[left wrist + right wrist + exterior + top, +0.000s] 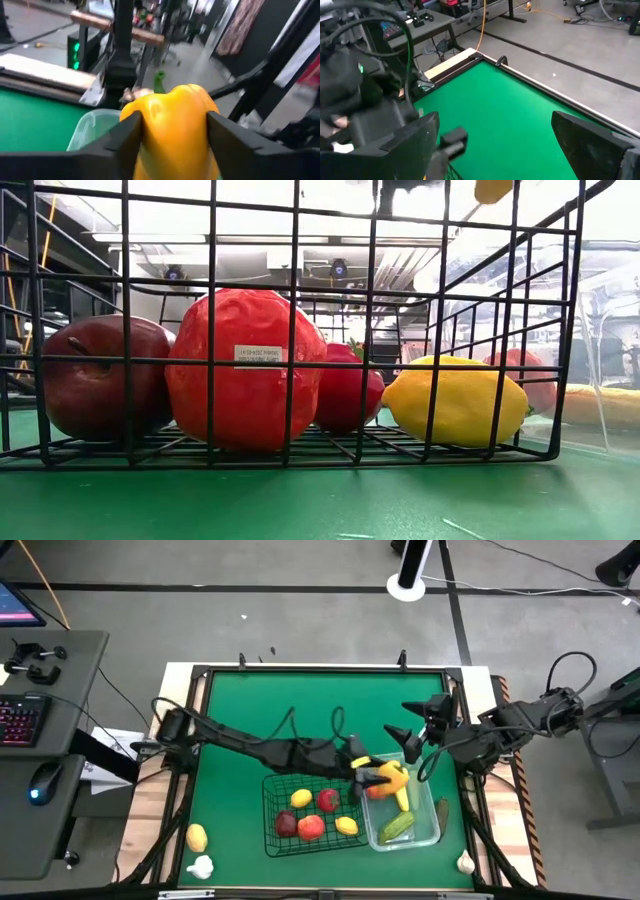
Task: Sort produce into baskets
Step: Put the bell pepper into the transparent bin, then put the chili pepper into the transparent bin
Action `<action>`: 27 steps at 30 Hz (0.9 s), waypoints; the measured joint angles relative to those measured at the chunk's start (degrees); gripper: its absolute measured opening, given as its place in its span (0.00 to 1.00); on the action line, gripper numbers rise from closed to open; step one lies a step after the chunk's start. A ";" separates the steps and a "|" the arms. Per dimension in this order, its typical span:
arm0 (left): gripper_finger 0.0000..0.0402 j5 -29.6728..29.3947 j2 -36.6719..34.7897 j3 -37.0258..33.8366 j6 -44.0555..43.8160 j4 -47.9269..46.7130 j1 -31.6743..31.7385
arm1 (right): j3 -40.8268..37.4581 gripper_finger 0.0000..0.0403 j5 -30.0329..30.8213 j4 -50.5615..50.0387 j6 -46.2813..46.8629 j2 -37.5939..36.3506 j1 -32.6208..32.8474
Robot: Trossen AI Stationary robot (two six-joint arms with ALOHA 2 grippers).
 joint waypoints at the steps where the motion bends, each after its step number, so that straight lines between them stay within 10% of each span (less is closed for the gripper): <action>1: 0.52 0.08 1.32 1.94 0.55 -2.05 0.19 | 0.00 0.94 0.21 -0.04 -0.01 -0.02 0.03; 7: 0.84 4.69 3.13 9.96 1.03 -17.33 2.01 | 0.00 0.94 0.39 -1.49 0.02 -0.02 0.04; 15: 0.91 2.98 -5.80 8.73 0.04 -35.54 3.63 | -0.02 0.94 -3.48 -17.05 14.52 -0.02 0.21; 21: 0.90 -9.25 -19.69 -4.71 -1.38 -32.91 3.68 | -2.14 0.94 -5.86 -37.97 43.77 -0.07 4.05; 27: 0.90 -17.74 -37.20 -23.95 -9.50 -26.19 3.02 | -11.69 0.94 -19.11 -37.50 58.70 -1.17 5.31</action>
